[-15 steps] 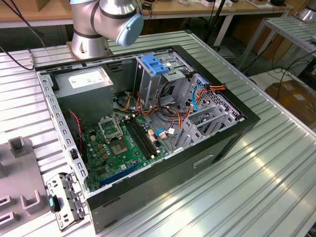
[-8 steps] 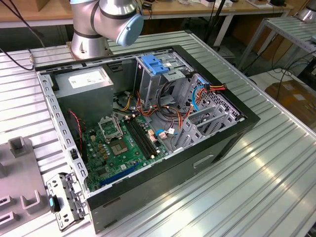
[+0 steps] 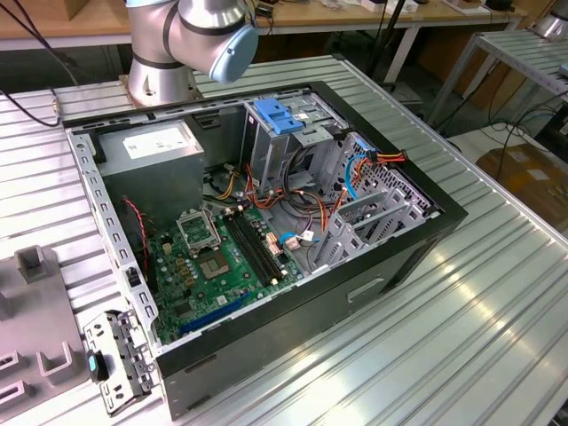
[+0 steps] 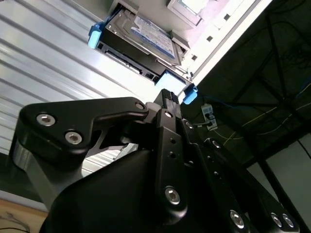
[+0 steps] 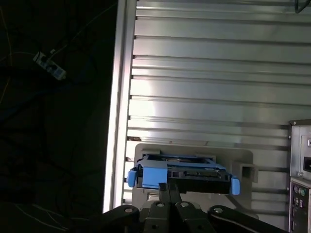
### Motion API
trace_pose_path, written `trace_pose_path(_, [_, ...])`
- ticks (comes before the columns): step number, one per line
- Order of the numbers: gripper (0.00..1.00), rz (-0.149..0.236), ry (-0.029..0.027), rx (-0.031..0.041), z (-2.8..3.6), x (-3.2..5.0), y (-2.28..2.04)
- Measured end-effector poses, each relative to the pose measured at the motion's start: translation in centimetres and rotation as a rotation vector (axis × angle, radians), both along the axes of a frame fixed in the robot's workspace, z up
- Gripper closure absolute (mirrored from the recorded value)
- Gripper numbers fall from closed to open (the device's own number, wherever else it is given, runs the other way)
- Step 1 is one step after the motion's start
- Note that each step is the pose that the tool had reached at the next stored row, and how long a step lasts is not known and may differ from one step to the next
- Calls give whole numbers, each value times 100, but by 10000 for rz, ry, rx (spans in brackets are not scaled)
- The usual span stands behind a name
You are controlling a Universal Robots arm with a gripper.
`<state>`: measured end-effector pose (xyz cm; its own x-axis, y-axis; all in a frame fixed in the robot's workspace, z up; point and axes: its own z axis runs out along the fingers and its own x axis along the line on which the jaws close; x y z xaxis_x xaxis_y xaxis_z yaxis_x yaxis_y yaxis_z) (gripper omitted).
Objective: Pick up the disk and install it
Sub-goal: 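Reach for the disk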
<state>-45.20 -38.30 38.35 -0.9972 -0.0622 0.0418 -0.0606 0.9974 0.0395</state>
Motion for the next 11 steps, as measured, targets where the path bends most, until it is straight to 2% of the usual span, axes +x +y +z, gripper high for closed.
trace_pose_path(4, [89, 167, 0, 0, -2, -43, -29])
trace_pose_path(7, [89, 260, 1, -1, -10, -47, -70])
trace_pose_path(11, [89, 264, 1, -1, -26, -48, -75])
